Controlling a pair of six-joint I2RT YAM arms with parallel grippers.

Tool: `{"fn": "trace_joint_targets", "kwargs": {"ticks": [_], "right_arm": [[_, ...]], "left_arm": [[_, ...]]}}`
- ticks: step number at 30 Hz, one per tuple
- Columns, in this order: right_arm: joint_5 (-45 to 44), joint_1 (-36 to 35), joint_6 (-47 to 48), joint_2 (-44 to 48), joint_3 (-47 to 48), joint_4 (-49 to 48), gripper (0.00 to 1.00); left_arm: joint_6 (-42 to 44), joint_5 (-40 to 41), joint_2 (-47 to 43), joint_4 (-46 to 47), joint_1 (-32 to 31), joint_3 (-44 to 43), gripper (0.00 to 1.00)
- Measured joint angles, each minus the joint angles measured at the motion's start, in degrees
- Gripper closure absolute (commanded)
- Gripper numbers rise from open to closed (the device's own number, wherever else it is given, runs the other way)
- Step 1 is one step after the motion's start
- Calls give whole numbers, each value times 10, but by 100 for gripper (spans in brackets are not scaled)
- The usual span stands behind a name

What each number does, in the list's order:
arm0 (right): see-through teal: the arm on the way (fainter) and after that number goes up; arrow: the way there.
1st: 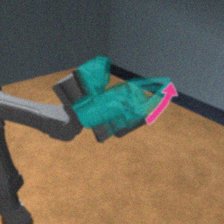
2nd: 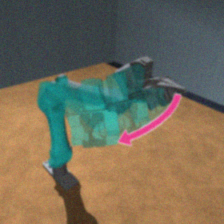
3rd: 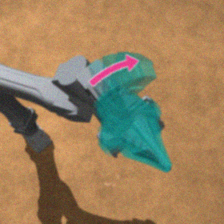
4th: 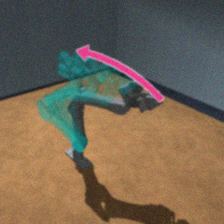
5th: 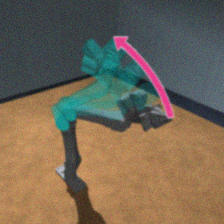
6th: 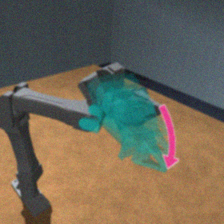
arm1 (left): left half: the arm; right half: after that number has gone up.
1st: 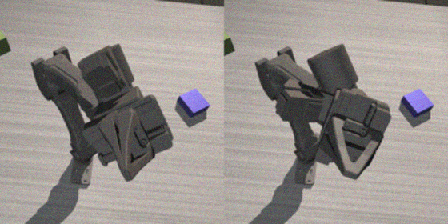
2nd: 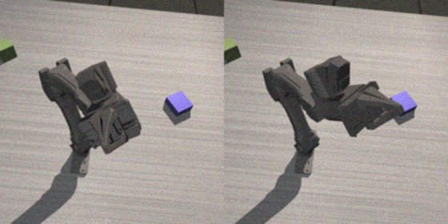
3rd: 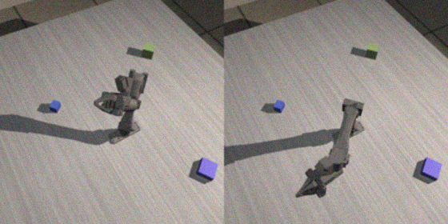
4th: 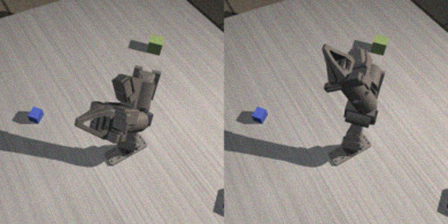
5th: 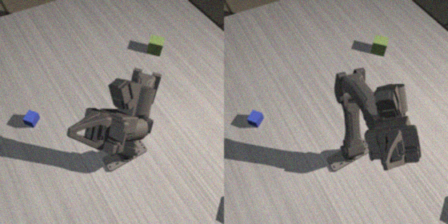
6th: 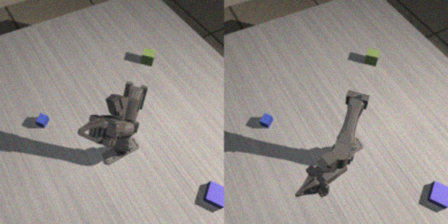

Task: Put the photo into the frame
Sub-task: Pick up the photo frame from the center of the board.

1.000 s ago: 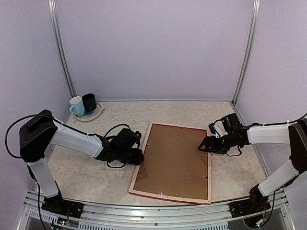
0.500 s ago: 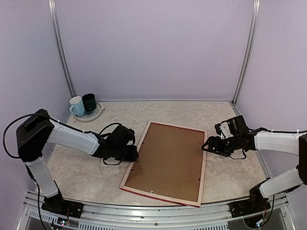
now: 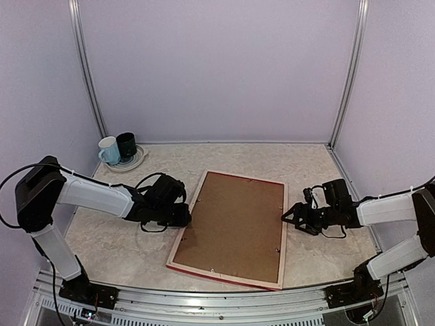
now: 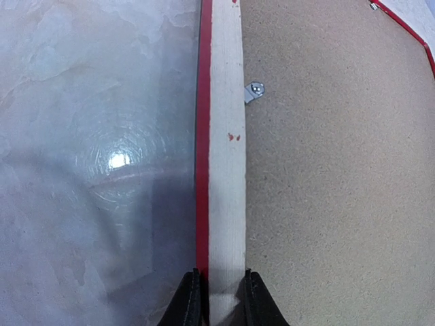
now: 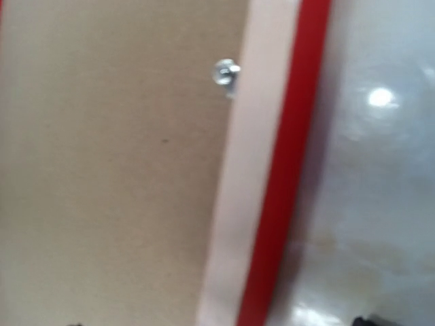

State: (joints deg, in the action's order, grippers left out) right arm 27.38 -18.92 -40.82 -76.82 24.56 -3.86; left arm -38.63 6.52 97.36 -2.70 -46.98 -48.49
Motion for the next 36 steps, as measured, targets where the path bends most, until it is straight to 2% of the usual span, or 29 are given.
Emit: {"fn": "trace_joint_targets", "kwargs": {"ticks": [4, 11, 21, 31, 36], "right_arm": [[28, 0, -24, -8, -20, -57, 15], [42, -1, -45, -9, -31, -82, 15], [82, -24, -75, -57, -29, -153, 15], [107, -27, -121, -18, -89, -198, 15], [130, -28, -148, -23, -122, -266, 15]], "left_arm": [[-5, 0, -7, -7, 0, -1, 100], [-10, 6, -20, -25, 0, -11, 100], [-22, 2, -20, -27, 0, -13, 100], [-23, 1, -17, -55, 2, -54, 100], [-23, -1, -13, -55, 3, -55, 100]]}}
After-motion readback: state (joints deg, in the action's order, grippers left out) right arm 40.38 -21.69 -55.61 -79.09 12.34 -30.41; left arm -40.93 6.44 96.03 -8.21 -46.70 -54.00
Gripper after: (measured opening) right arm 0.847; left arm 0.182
